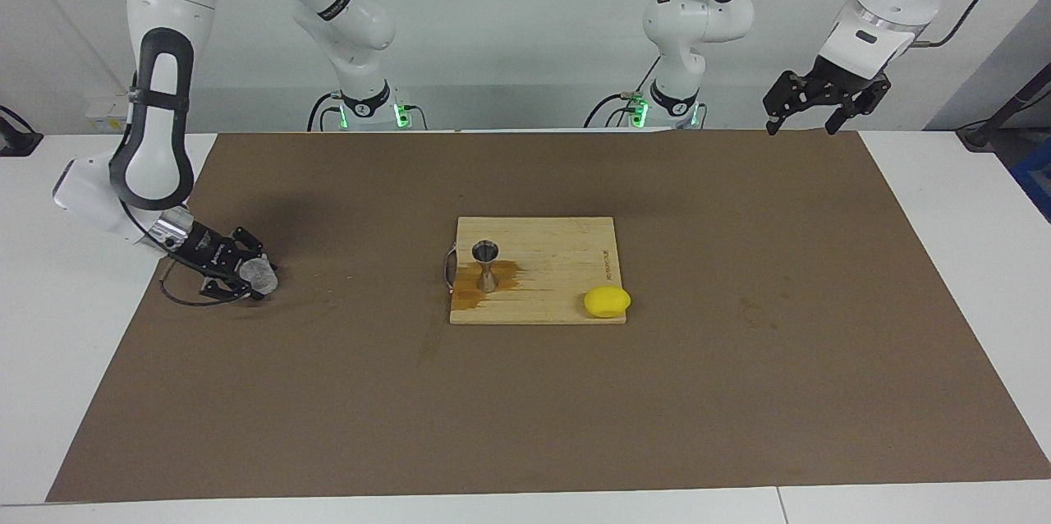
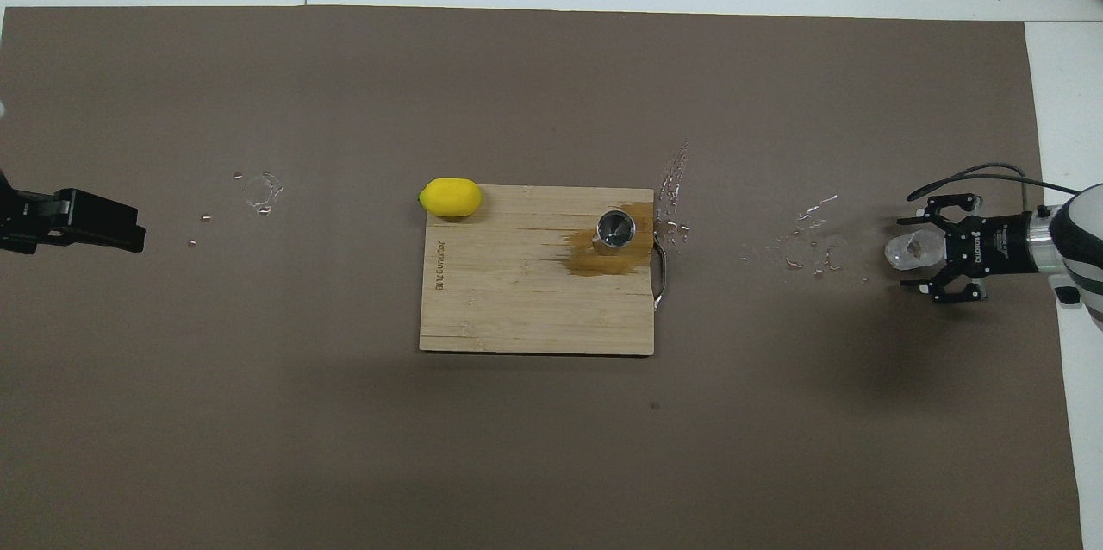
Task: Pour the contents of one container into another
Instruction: 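Open the right gripper to release the clear cup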
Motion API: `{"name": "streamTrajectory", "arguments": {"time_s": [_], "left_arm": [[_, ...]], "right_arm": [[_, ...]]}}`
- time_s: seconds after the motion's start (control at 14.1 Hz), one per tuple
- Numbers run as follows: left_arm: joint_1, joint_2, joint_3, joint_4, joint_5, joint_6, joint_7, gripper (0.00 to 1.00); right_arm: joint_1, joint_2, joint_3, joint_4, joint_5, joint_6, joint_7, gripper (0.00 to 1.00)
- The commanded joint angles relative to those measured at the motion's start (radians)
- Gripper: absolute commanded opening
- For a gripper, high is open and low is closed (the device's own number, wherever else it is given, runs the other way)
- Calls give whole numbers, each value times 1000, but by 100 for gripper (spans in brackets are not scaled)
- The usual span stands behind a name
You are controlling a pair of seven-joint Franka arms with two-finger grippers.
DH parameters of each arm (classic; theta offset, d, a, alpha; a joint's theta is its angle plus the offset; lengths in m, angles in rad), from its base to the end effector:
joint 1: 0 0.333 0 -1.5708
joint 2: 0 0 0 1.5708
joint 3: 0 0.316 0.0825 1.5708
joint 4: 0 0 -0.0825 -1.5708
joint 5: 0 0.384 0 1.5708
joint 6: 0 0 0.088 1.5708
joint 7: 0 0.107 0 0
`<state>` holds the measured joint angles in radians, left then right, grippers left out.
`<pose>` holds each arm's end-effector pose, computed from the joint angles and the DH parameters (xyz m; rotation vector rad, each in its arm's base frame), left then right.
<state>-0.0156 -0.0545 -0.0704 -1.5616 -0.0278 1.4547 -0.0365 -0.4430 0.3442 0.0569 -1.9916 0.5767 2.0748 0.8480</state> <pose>0.5231 -0.0495 0.6483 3.1188 -0.0808 -0.0841 0.5491 -0.1940 0.2769 -1.8850 1.9152 0.4938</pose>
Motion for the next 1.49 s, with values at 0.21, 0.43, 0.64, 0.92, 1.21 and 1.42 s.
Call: {"name": "streamTrajectory", "arguments": {"time_s": [0.21,0.43,0.64,0.92,1.21,1.42], "left_arm": [[16,-24,-8,-17,-12,-11,9,100],[17,-24,-8,-17,-12,-11,9,100],[16,-24,-8,-17,-12,-11,9,100],[16,-24,-8,-17,-11,-11,9,100],[16,-24,-8,-17,-11,-11,9,100],[16,-24,-8,-17,-12,-11,9,100]], "right_arm": [[16,-131,7,-16,-182,-68,-3,100],[116,-146,8,-13,-231,-84,-145,100],[193,-162,9,-10,-296,-82,-349,100],[326,-267,11,-10,-450,-153,-374,100],[403,-387,17,55,-547,-222,-489,100],[402,-375,17,204,-563,-309,-575,100]]}}
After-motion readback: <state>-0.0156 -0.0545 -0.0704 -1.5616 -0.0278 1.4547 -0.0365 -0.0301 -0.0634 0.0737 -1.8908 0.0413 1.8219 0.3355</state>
